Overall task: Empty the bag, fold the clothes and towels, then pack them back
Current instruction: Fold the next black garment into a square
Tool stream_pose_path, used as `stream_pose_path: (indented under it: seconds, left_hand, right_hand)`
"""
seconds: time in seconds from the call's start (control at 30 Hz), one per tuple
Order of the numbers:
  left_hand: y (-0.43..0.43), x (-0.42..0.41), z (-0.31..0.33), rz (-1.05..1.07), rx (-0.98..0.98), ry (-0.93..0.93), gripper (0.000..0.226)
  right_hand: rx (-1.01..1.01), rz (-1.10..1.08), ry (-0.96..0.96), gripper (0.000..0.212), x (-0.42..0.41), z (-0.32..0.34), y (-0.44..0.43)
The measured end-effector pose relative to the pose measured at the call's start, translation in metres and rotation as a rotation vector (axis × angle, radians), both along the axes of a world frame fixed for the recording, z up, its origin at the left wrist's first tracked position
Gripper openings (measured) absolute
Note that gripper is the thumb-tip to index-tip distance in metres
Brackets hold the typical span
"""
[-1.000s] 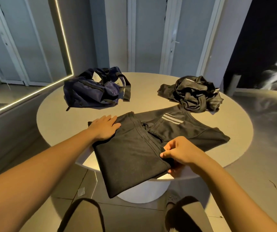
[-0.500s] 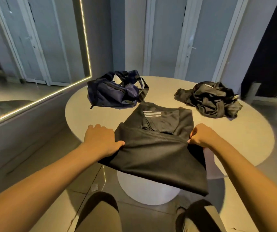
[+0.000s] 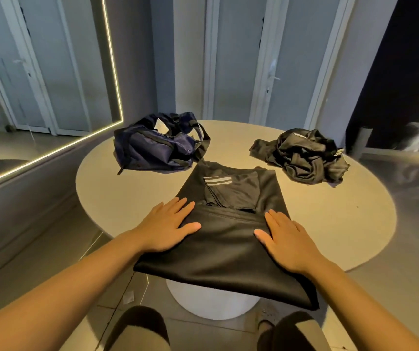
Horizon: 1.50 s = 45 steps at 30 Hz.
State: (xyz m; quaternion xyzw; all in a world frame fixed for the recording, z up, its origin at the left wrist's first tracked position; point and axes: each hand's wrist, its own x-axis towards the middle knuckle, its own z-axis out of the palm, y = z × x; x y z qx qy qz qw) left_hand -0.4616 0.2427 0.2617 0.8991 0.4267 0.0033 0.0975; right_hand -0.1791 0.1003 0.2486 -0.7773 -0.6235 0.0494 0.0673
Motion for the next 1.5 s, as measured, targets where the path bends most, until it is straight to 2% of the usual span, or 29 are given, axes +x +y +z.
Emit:
stream_pose_path:
  seconds: [0.07,0.13,0.23,0.33,0.47,0.53,0.63,0.7,0.77,0.83,0.93,1.0,1.07,1.33,1.5]
  left_hand:
    - [-0.014,0.013,-0.004,0.017,0.000,0.008,0.085]
    - [-0.025,0.026,-0.008,0.030,0.013,0.004,0.078]
    - [-0.029,0.035,-0.010,0.045,0.009,-0.007,0.076]
    - [-0.033,0.032,-0.005,0.062,-0.005,-0.034,0.079]
    - [-0.047,0.004,-0.004,0.161,0.093,-0.124,0.088]
    - [-0.059,-0.014,-0.009,0.217,0.165,-0.223,0.090]
    - [-0.083,-0.037,-0.021,0.249,0.303,-0.434,0.056]
    - [-0.103,-0.045,-0.025,0.297,0.344,-0.550,0.042]
    - [-0.122,-0.049,-0.027,0.369,0.245,-0.626,0.042]
    - [-0.134,-0.048,-0.028,0.436,0.048,-0.690,0.046]
    - [-0.143,-0.042,-0.026,0.469,-0.310,-0.880,0.051]
    - [-0.149,-0.039,-0.021,0.472,-0.473,-1.038,0.045]
    - [-0.155,-0.039,-0.013,0.490,-0.504,-1.121,0.038]
    - [-0.168,-0.050,0.022,0.444,-0.476,-1.252,0.011]
    - [-0.172,-0.057,0.059,0.302,-0.528,-1.358,0.021]
  right_hand:
    - [-0.018,0.004,0.008,0.096,0.016,0.001,-0.004]
    - [-0.015,0.002,0.019,0.094,0.031,-0.001,-0.010]
    - [0.010,0.031,0.035,0.079,0.045,0.000,-0.017]
    - [0.087,0.016,0.128,0.065,0.050,0.009,-0.029]
    - [0.313,0.001,0.244,0.026,0.052,0.009,-0.063]
    - [0.403,-0.088,0.331,0.029,0.051,0.002,-0.081]
    - [0.510,-0.257,0.528,0.034,0.042,-0.006,-0.105]
    - [0.594,-0.311,0.550,0.031,0.034,-0.011,-0.118]
    - [0.654,-0.369,0.508,0.027,0.025,-0.016,-0.129]
    - [0.632,-0.433,0.534,0.026,0.016,-0.023,-0.137]
    - [0.503,-0.427,0.801,0.036,0.003,-0.028,-0.144]
    - [0.484,-0.406,1.027,0.039,-0.003,-0.023,-0.146]
    - [0.509,-0.413,1.139,0.035,-0.006,-0.013,-0.151]
    - [0.619,-0.318,1.251,0.016,-0.006,0.035,-0.175]
    - [0.714,-0.229,1.361,0.017,-0.012,0.070,-0.183]
